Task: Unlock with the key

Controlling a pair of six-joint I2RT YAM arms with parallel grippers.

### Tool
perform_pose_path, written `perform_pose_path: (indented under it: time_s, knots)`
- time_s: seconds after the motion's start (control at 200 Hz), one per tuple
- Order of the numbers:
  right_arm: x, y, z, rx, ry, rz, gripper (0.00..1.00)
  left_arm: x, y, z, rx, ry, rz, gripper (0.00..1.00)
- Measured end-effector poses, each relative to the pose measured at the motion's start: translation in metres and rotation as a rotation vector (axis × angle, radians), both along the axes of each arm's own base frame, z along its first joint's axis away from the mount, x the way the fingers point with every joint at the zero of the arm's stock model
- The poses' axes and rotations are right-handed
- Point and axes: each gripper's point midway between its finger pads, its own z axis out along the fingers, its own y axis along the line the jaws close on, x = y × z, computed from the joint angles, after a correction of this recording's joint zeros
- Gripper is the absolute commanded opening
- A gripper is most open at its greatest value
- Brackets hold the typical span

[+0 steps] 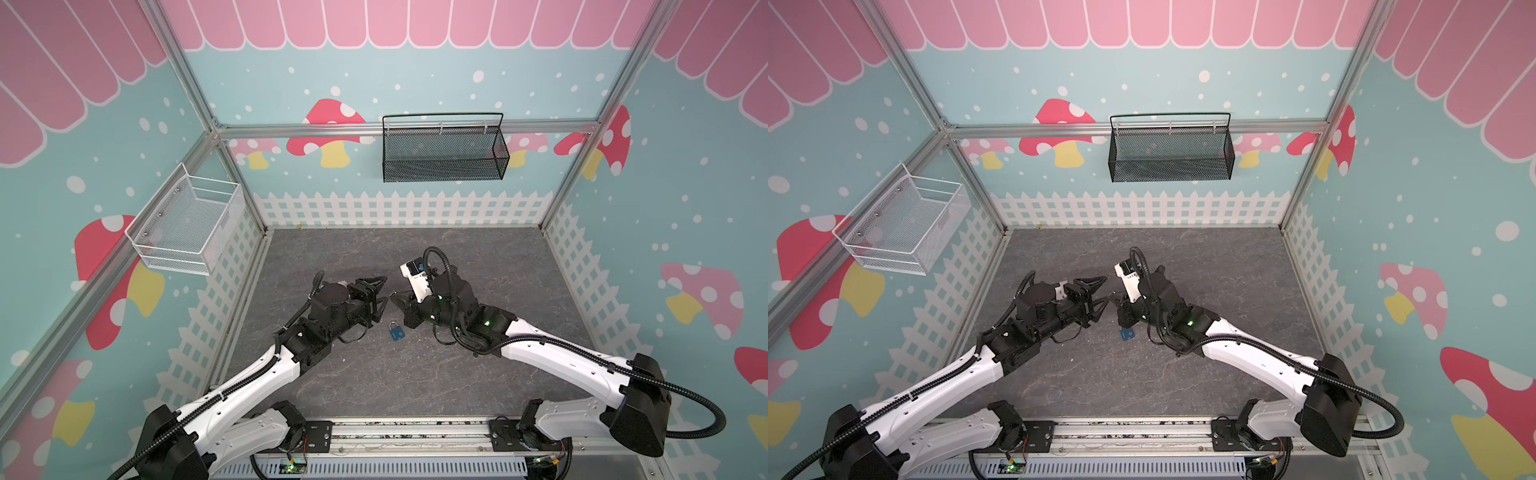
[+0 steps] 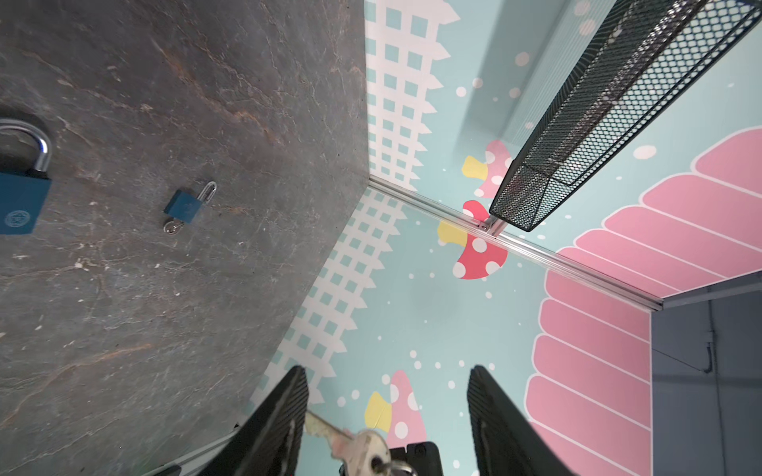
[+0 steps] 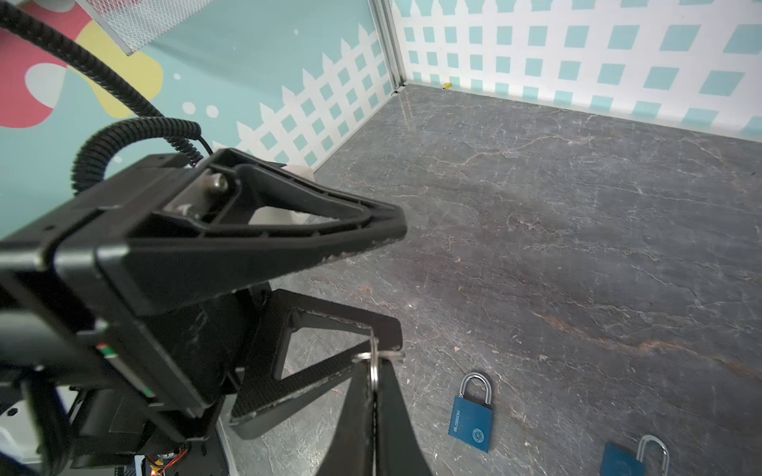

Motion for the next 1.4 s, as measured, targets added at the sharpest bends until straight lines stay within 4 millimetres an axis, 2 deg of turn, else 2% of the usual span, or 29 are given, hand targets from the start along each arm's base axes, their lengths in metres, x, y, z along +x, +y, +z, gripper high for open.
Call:
perform_pose_path:
  time_s: [0.405, 0.68, 1.211, 1.396]
  knots:
    - [0.003, 0.006, 0.018, 0.045, -0.055, 0.019, 0.0, 0.006, -0.005, 0.003, -0.049, 0.023, 0.023, 0.67]
    - [0.004, 0.01, 0.026, 0.06, -0.083, 0.036, 0.0, 0.009, -0.005, 0.011, -0.091, 0.014, 0.038, 0.65]
    - [0.002, 0.01, 0.022, 0.06, -0.079, 0.046, 0.0, 0.012, -0.005, 0.016, -0.125, 0.009, 0.062, 0.38]
    - [0.0, 0.006, 0.027, 0.071, -0.089, 0.043, 0.0, 0.013, -0.003, 0.015, -0.121, 0.014, 0.074, 0.28]
